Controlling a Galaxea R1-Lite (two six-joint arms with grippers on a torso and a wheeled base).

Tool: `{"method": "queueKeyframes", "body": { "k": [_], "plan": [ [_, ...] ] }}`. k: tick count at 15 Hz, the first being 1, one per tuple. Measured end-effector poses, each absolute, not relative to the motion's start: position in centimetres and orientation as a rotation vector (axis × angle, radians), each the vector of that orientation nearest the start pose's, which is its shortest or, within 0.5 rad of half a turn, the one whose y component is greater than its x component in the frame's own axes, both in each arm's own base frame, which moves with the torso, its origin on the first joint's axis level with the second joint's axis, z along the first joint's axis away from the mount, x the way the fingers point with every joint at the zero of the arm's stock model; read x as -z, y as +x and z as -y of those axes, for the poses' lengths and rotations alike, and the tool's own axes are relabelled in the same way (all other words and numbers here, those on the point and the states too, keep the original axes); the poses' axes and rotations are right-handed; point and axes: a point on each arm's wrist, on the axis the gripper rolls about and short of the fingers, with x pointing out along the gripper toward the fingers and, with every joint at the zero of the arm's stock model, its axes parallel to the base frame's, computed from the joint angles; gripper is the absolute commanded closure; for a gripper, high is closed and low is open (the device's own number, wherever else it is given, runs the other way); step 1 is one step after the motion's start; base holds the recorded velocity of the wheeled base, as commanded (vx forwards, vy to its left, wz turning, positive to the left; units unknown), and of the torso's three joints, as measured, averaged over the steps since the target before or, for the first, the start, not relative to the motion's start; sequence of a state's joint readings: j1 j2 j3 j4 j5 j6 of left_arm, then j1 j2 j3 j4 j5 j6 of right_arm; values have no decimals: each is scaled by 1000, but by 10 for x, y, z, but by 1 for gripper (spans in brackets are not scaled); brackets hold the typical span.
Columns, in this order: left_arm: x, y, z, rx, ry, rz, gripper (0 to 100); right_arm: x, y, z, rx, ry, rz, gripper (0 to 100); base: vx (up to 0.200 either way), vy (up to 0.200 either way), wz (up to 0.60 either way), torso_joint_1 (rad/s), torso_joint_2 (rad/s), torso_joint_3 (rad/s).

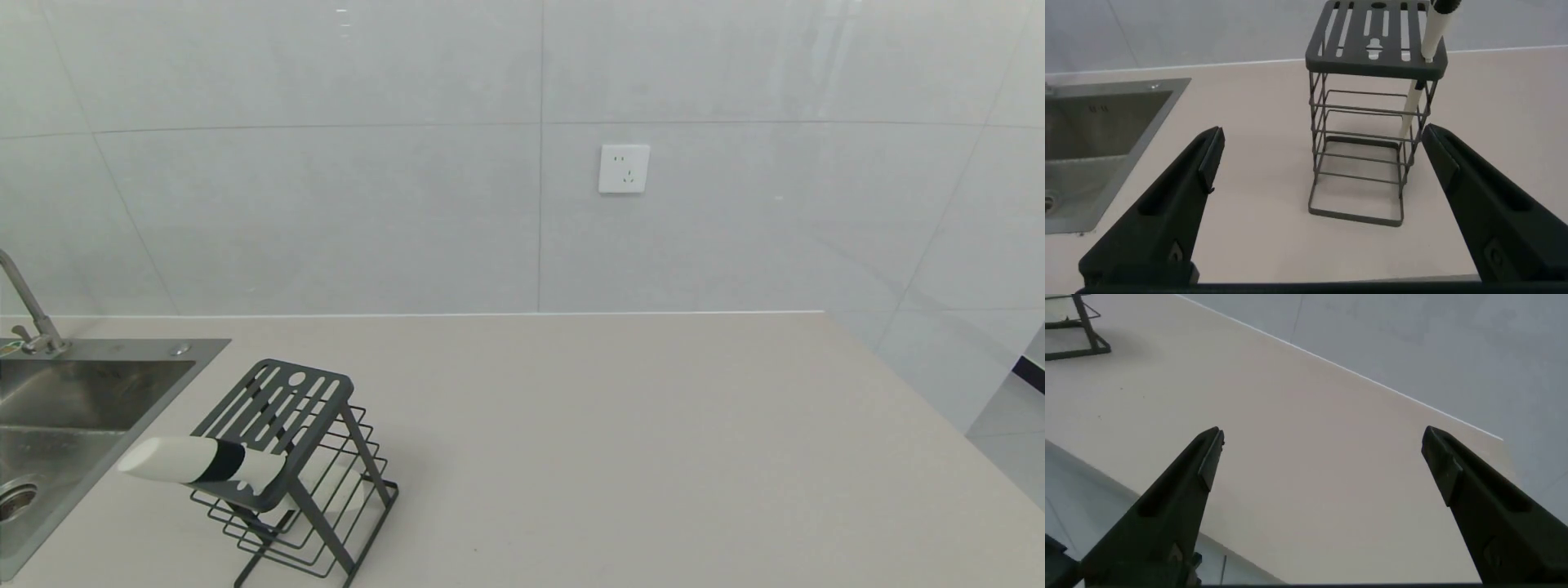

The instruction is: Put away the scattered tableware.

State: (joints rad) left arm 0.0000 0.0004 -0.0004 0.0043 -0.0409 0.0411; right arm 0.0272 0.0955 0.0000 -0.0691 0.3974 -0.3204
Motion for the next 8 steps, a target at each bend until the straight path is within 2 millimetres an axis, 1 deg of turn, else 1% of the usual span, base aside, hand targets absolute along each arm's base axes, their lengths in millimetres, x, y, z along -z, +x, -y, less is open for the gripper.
{"method": "queueKeyframes", "body": {
  "k": [1,2,4,5,6,8],
  "plan": [
    [-75,-23,1,41,40,-3,0,-85,-19,-8,-395,-335,77,0,0,0,0,0,0,0],
    [-75,-23,1,41,38,-4,0,-84,-21,-8,-356,-321,89,0,0,0,0,0,0,0],
    [-75,-23,1,42,36,-4,0,-82,-22,-4,-171,-99,49,0,0,0,0,0,0,0],
    [-75,-23,1,42,36,-4,0,-78,-22,-2,-86,3,6,0,0,0,0,0,0,0],
    [-75,-23,1,42,36,-4,0,-76,-22,-1,-55,25,-10,0,0,0,0,0,0,0],
    [-75,-23,1,42,37,-4,0,-75,-22,-1,-51,-2,-8,0,0,0,0,0,0,0]
  ]
}}
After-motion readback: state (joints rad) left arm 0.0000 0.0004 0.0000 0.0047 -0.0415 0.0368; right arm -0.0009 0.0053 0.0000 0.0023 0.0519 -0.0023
